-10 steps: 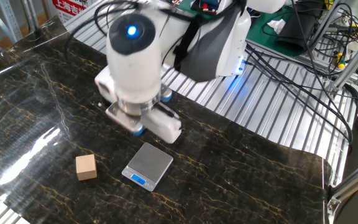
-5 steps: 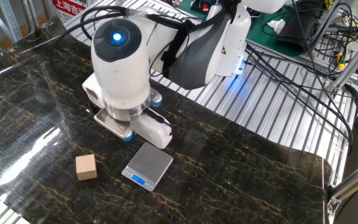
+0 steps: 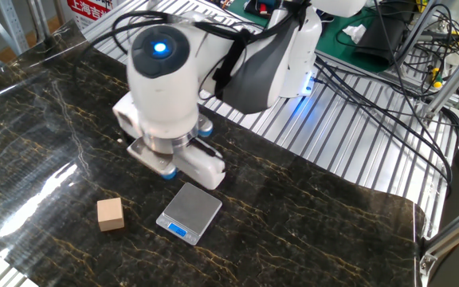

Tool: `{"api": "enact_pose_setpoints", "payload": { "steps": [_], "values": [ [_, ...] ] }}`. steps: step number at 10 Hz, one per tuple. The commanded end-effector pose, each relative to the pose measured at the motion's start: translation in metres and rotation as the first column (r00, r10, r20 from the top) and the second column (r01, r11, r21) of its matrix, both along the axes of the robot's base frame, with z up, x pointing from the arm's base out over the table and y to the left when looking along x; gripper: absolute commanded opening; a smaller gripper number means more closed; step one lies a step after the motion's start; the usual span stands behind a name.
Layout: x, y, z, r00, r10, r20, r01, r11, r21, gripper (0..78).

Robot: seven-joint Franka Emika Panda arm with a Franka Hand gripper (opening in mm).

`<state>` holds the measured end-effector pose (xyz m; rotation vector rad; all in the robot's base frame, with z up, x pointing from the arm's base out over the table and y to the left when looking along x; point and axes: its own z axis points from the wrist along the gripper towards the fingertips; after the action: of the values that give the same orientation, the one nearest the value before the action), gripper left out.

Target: Place the block on the scale

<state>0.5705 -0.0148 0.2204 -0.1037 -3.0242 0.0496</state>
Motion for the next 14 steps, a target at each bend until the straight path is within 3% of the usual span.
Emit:
{"api": "enact_pose_setpoints", "payload": {
  "steps": [1, 2, 7, 10, 11, 12, 14],
  "values": [
    [-0.0012, 0.0015, 0.0004, 1.0, -0.02, -0.003, 0.02, 1.0, 0.004, 0.0],
    [-0.0012, 0.0015, 0.0004, 1.0, -0.022, -0.021, 0.022, 1.0, 0.019, 0.0],
    [-0.0012, 0.0015, 0.0004, 1.0, -0.022, -0.015, 0.022, 1.0, 0.006, 0.0],
    [-0.0012, 0.0015, 0.0004, 0.997, -0.077, -0.012, 0.077, 0.997, -0.011, 0.0],
    [-0.0012, 0.0015, 0.0004, 0.99, -0.138, 0.005, 0.138, 0.986, -0.092, 0.0],
    [-0.0012, 0.0015, 0.0004, 0.994, -0.112, 0.012, 0.112, 0.982, -0.153, 0.0],
    [0.0034, 0.0003, -0.0009, 0.996, -0.085, 0.012, 0.085, 0.988, -0.132, 0.0]
  ]
}}
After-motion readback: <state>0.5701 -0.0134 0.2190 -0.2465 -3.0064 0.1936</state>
